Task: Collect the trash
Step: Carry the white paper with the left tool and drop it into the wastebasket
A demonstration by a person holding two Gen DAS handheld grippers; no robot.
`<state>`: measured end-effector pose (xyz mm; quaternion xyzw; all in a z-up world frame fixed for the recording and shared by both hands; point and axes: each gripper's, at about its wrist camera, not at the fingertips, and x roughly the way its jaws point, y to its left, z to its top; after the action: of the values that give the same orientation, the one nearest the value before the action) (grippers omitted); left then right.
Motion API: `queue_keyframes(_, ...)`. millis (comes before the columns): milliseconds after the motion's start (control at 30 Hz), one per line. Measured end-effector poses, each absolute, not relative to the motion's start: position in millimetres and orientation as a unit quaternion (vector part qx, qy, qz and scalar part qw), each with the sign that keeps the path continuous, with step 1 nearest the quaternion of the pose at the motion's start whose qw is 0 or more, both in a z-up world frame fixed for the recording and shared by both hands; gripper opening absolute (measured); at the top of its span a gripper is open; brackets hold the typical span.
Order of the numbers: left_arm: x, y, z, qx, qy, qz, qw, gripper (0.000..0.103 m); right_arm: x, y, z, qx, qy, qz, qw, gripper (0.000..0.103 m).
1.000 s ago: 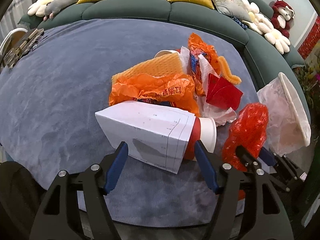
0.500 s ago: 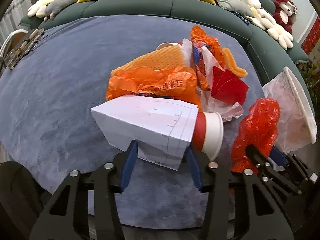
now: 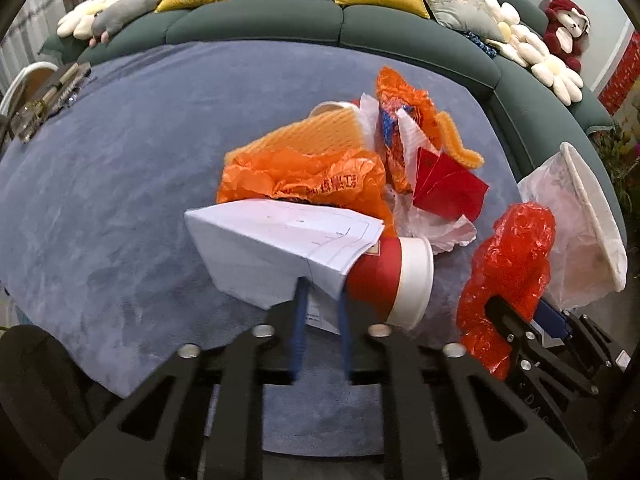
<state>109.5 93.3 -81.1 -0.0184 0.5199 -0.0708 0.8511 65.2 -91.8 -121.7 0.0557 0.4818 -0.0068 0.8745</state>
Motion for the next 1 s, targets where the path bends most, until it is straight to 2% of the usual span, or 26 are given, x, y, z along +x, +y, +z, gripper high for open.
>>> queue_keyframes(233, 96, 93, -50, -0.022, 0.492, -0.076, 0.867, 0.002, 53, -92, -96, 0.057, 0.459, -0.002, 0.887, 0.038)
queue_keyframes(467, 78, 68, -6, -0.012, 0.448, -0.105, 0.888, 0.000, 36, -104, -55, 0.061, 0.421, -0.011, 0.905, 0.038)
queue_keyframes(700, 65, 8, 29, 0.009, 0.415, -0.168, 0.894, 0.000, 19, -141, -18, 0.068, 0.383, -0.045, 0.920, 0.038)
queue_keyframes(1000, 64, -95, 42, 0.032, 0.397, -0.256, 0.880, 0.000, -10, -241, 8, 0.080, 0.350, -0.139, 0.923, 0.038)
